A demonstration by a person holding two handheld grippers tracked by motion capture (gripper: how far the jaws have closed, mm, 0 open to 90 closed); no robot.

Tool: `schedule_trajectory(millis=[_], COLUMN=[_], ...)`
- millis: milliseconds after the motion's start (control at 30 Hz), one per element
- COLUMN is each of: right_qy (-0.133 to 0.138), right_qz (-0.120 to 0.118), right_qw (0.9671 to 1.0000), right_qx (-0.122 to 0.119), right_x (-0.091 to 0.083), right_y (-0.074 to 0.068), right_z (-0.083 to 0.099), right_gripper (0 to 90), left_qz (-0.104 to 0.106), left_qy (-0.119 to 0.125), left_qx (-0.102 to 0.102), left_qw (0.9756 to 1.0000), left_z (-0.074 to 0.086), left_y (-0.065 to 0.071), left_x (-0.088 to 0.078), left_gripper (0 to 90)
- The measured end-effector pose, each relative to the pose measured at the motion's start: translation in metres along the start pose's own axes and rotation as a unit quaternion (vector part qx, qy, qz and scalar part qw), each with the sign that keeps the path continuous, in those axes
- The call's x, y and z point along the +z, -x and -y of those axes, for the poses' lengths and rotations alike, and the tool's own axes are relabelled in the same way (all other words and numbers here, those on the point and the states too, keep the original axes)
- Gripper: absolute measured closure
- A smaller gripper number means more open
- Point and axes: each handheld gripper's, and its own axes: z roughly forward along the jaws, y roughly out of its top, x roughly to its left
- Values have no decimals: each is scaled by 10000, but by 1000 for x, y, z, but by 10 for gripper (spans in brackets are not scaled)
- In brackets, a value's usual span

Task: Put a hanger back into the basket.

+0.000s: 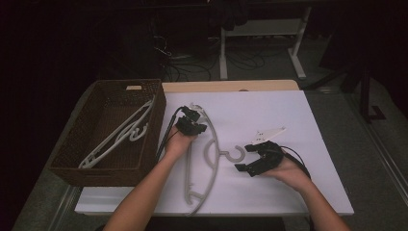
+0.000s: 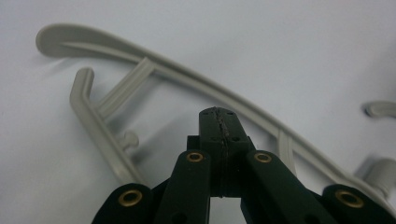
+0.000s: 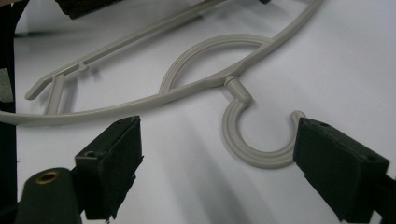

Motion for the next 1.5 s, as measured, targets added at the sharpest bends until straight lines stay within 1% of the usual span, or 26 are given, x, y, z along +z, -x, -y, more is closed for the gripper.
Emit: schedule_trajectory(millis=[67,133,233,333,400,533,667,767,833,867,900,967,1100,1233,1267,1333,1433,1467,1500], right_qy=[37,65,60,75,97,138,151,157,186,198,207,241,239,237,242,251,263,276,284], right_qz=[-21,-39,-45,-42,-39,-21,-7,12,-3,1,12,27,40,31,32,41,60,73,81], right_qw=[10000,10000,10000,10000,9999,9999,9999,9999,9998,9998,9998,9997,9997,9997,9997,9997,9996,9996,9996], right_qx=[0,-12,-21,-36,-26,-9,-17,-31,8,23,20,-9,-2,-27,-25,-17,-4,-1,21], right_x=[0,-1,-1,-1,-2,-4,-5,-6,-7,-7,-8,-9,-10,-10,-11,-11,-14,-15,-16], right_y=[0,0,-1,-1,-1,1,1,1,1,2,2,1,2,1,1,2,4,5,5], right_z=[0,-1,-1,-1,-2,-2,-3,-3,-2,-3,-3,-4,-3,-4,-4,-4,-2,-1,-1], right_gripper=[139,137,135,135,135,135,135,135,135,135,135,135,135,135,135,135,135,135,135], left_qz=[-61,-70,-133,-134,-124,-78,-93,-161,-13,35,76,110,239,400,410,443,507,516,540], left_qy=[-59,-96,-197,-227,-268,-243,-257,-292,-280,-256,-238,-224,-209,-214,-210,-228,-210,-188,-159], left_qx=[17,-2,30,-8,3,16,85,136,115,46,26,53,163,282,308,434,420,397,419], left_qw=[10000,9999,9997,9997,9996,9997,9996,9994,9995,9997,9997,9997,9994,9986,9985,9978,9976,9977,9975], left_z=[-4,-7,-9,-10,-11,-17,-30,-34,-36,-37,-38,-43,-53,-64,-66,-70,-70,-69,-68], left_y=[0,0,2,2,2,3,10,14,14,14,15,19,32,50,53,61,63,63,62], left_x=[4,9,17,22,26,31,41,44,47,48,50,55,67,79,81,86,86,84,81], left_gripper=[900,900,900,900,900,900,900,900,900,900,900,900,900,900,900,900,893,859,843])
